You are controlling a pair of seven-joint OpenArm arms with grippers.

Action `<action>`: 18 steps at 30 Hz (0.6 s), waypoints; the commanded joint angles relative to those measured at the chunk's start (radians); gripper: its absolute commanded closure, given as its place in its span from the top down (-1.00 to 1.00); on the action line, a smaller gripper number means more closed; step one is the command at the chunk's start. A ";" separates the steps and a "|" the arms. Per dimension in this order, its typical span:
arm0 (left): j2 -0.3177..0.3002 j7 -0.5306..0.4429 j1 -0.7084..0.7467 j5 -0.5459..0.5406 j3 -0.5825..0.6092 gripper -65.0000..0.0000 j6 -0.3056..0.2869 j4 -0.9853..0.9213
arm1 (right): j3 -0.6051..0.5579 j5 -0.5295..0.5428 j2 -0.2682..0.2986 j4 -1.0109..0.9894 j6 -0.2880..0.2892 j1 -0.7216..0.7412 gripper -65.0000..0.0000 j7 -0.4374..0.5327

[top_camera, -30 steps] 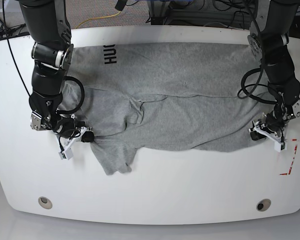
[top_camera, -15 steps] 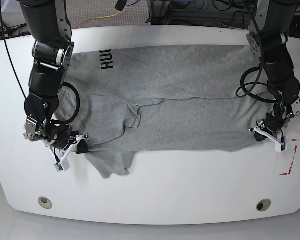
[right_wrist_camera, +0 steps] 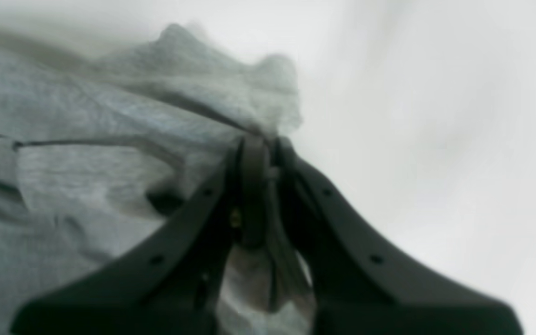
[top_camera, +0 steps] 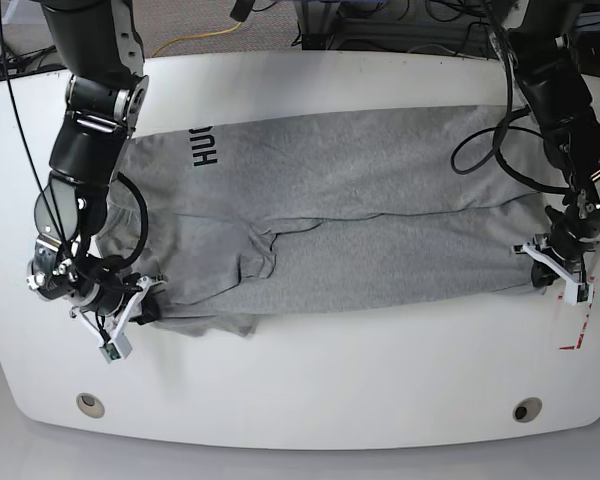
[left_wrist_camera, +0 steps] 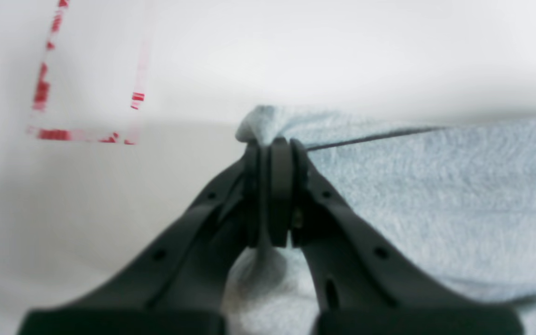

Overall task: Fold the T-shirt properly
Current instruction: 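Lift the side edges with both grippers and fold them onto the folded hem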

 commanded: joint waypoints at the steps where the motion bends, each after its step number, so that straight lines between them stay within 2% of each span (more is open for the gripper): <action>1: -0.007 0.025 0.038 -0.005 -0.009 -1.00 0.005 0.153 | 0.008 0.006 0.021 0.142 -0.004 -0.013 -1.00 -0.056; 7: 0.018 0.202 0.135 -0.015 -0.053 -1.00 0.003 0.390 | 0.009 0.006 0.021 0.366 -0.004 -0.122 -1.00 -0.144; 11: 0.029 0.283 0.215 -0.068 -0.106 -1.00 -0.057 0.509 | 0.011 0.006 0.019 0.484 -0.004 -0.214 -1.00 -0.164; 15: 0.029 0.346 0.284 -0.088 -0.141 -1.00 -0.083 0.561 | 0.061 0.007 0.013 0.564 -0.004 -0.295 -1.00 -0.165; 18: 0.030 0.386 0.345 -0.106 -0.172 -1.00 -0.101 0.595 | 0.106 0.007 0.012 0.616 -0.004 -0.349 -1.00 -0.202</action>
